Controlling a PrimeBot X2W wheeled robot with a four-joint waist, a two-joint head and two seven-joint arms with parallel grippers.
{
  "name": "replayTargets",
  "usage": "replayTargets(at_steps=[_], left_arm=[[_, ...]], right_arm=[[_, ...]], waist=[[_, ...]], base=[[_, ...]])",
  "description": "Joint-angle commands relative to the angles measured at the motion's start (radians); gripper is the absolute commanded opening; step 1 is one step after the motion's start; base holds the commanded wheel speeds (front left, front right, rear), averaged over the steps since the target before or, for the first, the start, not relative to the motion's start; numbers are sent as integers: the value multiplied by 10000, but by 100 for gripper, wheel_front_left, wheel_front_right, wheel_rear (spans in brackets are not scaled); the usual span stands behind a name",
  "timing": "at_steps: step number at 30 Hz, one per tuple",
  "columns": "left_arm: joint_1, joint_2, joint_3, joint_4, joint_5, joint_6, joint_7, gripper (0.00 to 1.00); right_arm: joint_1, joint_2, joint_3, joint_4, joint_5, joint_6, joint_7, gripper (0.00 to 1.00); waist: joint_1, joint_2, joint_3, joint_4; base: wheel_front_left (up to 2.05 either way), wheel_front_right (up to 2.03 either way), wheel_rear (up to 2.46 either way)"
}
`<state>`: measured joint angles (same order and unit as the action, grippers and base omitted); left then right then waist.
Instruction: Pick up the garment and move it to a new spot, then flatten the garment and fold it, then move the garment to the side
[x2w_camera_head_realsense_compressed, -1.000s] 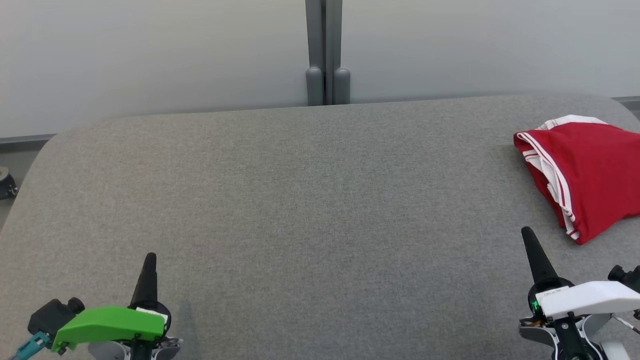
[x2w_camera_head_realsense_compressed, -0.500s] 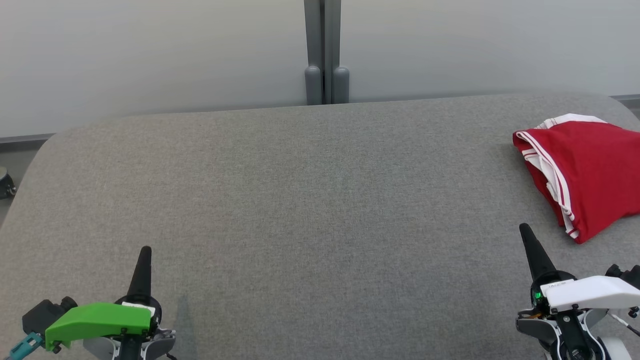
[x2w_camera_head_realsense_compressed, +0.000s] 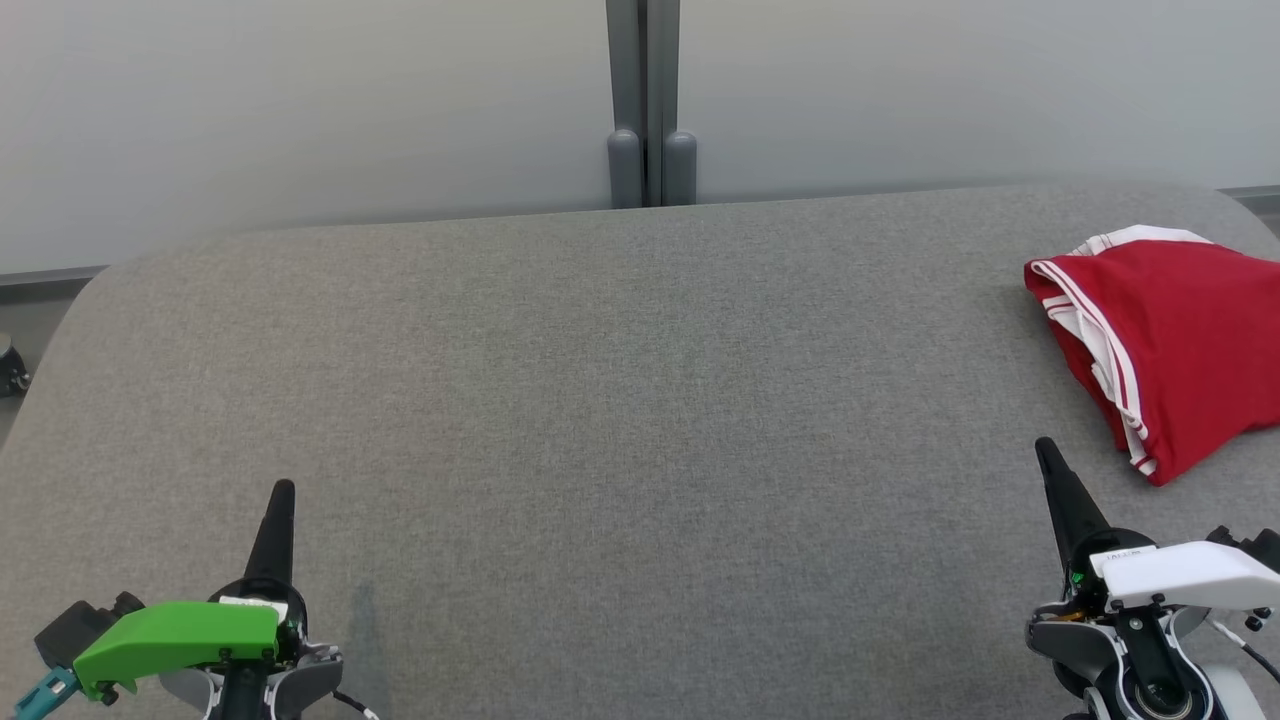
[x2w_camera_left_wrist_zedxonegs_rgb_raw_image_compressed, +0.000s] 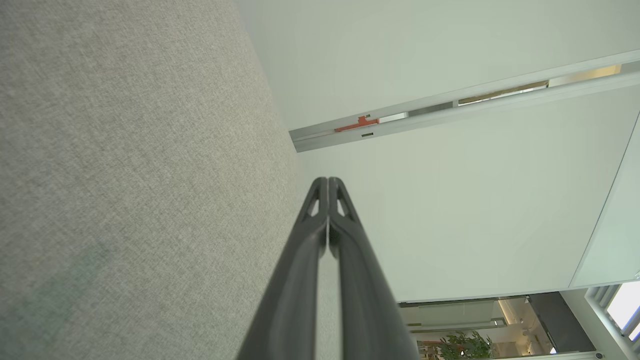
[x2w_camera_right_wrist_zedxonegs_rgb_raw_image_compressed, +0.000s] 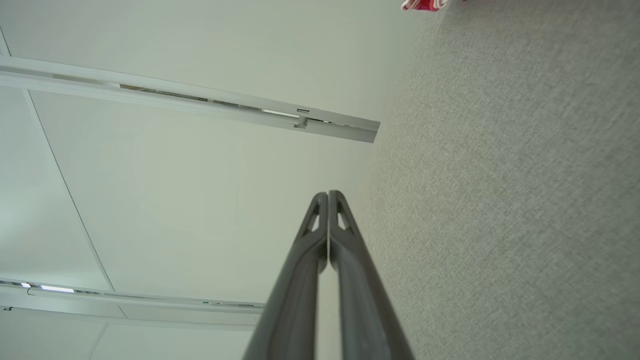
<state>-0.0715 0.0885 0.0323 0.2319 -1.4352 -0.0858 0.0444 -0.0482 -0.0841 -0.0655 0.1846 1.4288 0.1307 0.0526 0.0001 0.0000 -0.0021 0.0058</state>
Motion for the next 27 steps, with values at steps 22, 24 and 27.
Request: replayTargets(at_steps=[22,24,27], left_arm=[[-377,-226,564,106,-1532,-396,478,0],[-401,-248,596,114,-1650,-423,504,0],[-429,-269,661,130,-1817,-472,568,0]], right_arm=[[-535,99,-161,490,1664,1,329,0],[-585,111,-171,521,1793,1,334,0],[-623,125,-191,584,1992,0,367,0]], waist=[[-1,0,39,-43],[-1,0,42,-47],[-1,0,48,-53]], base=[[0,0,0],[0,0,0],[0,0,0]])
